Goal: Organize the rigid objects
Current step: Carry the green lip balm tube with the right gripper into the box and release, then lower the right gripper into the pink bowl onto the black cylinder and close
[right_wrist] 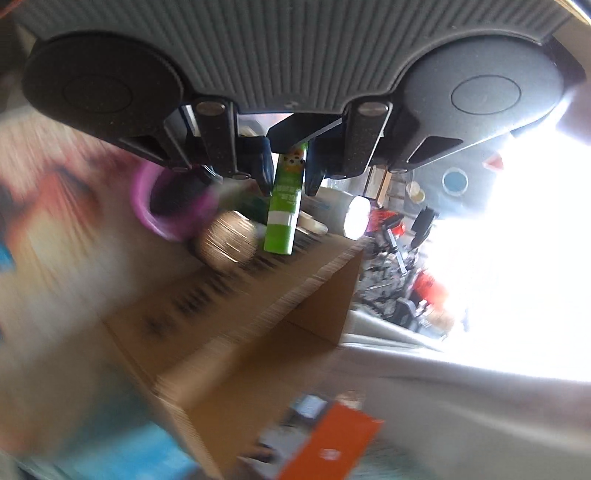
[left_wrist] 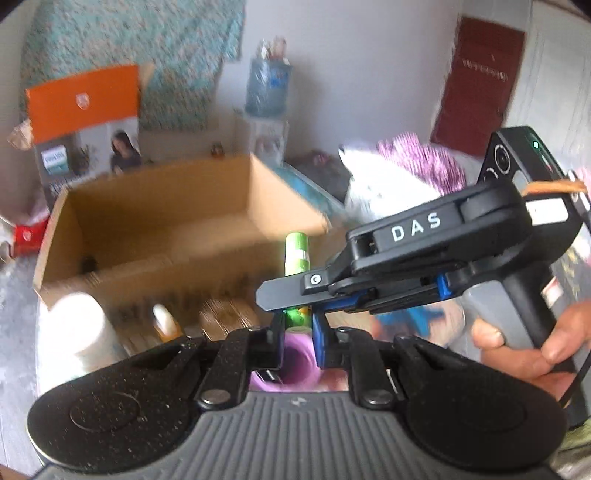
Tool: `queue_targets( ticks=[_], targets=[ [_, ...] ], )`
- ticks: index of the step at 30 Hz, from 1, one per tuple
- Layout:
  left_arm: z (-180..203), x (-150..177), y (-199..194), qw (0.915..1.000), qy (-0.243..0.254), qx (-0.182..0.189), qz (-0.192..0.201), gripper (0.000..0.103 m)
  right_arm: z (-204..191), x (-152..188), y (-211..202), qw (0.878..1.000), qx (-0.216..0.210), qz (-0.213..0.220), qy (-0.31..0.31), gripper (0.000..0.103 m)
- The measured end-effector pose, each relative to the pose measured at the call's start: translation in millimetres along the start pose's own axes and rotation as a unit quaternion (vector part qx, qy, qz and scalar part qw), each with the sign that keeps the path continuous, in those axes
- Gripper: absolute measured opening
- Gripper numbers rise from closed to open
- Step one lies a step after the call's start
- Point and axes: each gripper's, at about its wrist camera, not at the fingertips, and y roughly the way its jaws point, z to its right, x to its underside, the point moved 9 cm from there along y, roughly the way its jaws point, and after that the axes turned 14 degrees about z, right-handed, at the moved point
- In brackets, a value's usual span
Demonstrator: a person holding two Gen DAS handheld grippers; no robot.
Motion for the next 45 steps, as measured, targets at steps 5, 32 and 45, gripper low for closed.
queue_targets(
  ticks=[5, 32, 45],
  targets=[
    [-42, -40, -4, 0.9990, -0.026, -0.027, 0.026, 0.016, -54, -31, 34, 0.997, -0.043, -0.002, -0.063, 0.016],
    [-199, -56, 60, 0.9791, -0.140, -0.142, -0.037, 0.039, -18, -90, 345, 0.979, 0.082, -0.168, -0.086, 0.019],
    [-160, -73, -7, 0.9811, -0.144, -0.123, 0.040, 0.054, -28, -111, 296, 0.983, 0.080, -0.113, -0.122, 0.051]
  ],
)
